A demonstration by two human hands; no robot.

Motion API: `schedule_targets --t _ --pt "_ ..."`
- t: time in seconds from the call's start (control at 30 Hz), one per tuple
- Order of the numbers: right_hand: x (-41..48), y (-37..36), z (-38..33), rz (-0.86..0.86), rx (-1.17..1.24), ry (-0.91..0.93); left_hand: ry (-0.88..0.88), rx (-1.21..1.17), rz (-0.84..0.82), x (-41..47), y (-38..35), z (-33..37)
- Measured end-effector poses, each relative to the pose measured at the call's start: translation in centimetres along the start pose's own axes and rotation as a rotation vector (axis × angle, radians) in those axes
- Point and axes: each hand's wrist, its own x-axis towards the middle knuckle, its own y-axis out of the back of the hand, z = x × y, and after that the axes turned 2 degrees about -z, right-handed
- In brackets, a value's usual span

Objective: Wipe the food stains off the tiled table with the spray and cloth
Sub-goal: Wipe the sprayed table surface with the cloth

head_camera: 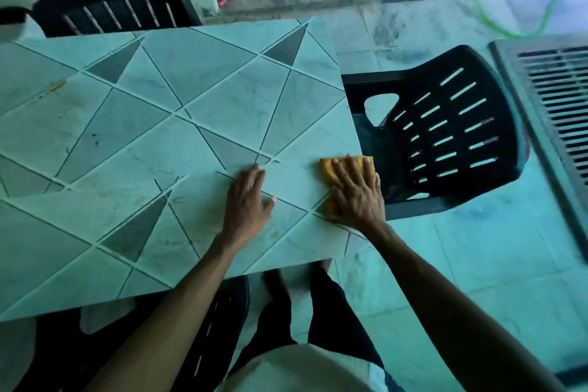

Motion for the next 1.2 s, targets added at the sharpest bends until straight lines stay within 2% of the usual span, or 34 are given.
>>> schedule_targets --t 0.07,0.17,0.3,0.4,0.5,0.6,0.73,0.83,0.93,1.0,1.1,1.2 --pt "0.8 -1.0 0.6 -0.051 -0.092 0.028 -0.039 -0.001 -0.01 0.1 -0.4 1.4" --pt "-2.8 -4.4 1.0 -0.001 -0.095 -0.069 -0.065 0.011 -0.026 0.9 -0.8 2.1" --pt "-10.3 -5.2 -0.4 0.078 0.019 -0.108 -0.065 0.031 -0.041 2.0 -0.7 1.5" --pt "-11.8 -4.0 -1.0 0.088 0.089 -0.122 -0.087 0.031 -0.033 1.9 -0.8 1.0" --pt "-8.0 -3.0 -0.8 0.076 0.116 -0.117 -0.084 0.032 -0.029 2.0 -0.8 1.0" --pt "-0.6 -1.8 -1.1 0.047 0.072 -0.124 -0.09 0.018 -0.041 2.1 -0.4 1.0" --pt "6.4 -0.4 -3.7 0.111 0.099 -0.127 -0.139 -0.011 -0.049 2.4 0.5 0.0" --pt "3.6 -0.8 -4.6 0.138 0.087 0.01 -0.151 0.019 -0.057 2.7 1.2 -0.6" --pt "-4.1 -2.2 -3.5 0.123 0.064 0.231 -0.13 0.011 -0.059 2.8 1.1 -0.4" --pt "-8.6 -2.8 -1.1 0.095 0.035 0.302 -0.118 -0.017 -0.052 2.6 0.6 -0.2" --pt "-10.4 -2.6 3.5 0.07 0.037 0.269 -0.113 -0.039 -0.048 2.4 -0.1 -0.2" --pt "-6.5 -1.6 5.9 0.008 0.035 0.223 -0.099 -0.046 -0.049 2.5 -0.2 -0.1"
